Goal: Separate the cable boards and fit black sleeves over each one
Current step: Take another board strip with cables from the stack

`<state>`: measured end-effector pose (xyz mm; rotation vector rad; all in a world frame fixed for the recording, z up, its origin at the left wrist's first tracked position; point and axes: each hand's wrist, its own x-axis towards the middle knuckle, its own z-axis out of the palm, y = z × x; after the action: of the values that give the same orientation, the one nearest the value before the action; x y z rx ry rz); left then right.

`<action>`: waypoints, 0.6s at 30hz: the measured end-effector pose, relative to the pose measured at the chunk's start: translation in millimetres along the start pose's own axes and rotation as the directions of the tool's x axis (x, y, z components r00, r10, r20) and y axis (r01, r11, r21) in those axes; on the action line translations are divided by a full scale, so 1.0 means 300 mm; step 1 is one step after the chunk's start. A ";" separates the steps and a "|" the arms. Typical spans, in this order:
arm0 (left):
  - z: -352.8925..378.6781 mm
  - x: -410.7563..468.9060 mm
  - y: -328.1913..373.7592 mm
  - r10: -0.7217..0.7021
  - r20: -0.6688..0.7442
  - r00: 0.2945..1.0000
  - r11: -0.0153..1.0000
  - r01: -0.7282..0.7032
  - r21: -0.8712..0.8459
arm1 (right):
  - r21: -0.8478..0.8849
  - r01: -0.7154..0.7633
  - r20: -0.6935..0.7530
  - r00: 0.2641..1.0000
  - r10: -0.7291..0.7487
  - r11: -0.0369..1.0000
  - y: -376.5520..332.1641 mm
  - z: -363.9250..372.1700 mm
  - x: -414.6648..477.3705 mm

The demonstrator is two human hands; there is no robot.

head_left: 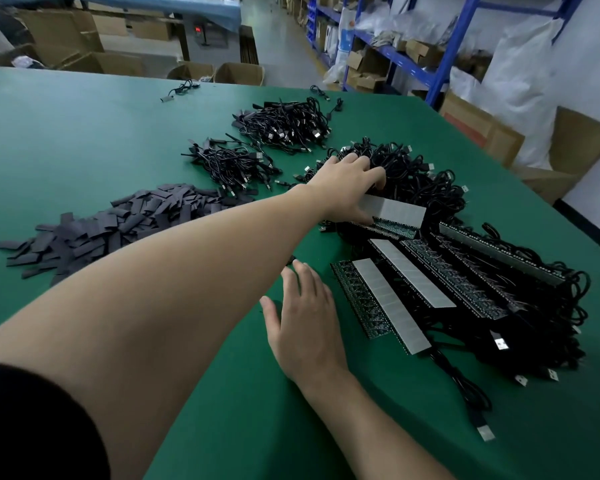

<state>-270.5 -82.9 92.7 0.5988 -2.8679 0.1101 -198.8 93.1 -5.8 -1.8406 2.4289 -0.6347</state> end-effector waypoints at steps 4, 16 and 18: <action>-0.003 0.010 0.004 0.010 -0.011 1.000 1.000 -0.011 -0.020 | 0.015 -0.006 -0.002 1.000 0.006 1.000 -0.001 -0.001 0.000; -0.025 0.027 0.041 0.011 -0.302 0.953 0.987 0.037 0.154 | 0.003 -0.006 -0.005 1.000 0.006 1.000 0.001 0.003 -0.001; -0.035 0.032 0.044 0.019 -0.331 0.943 0.992 0.024 0.126 | -0.002 -0.004 0.002 1.000 0.004 1.000 0.003 0.005 0.001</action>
<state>-282.5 -73.2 104.6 0.5479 -2.5454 0.3626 -199.3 92.6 -7.5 -1.8352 2.4323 -0.6307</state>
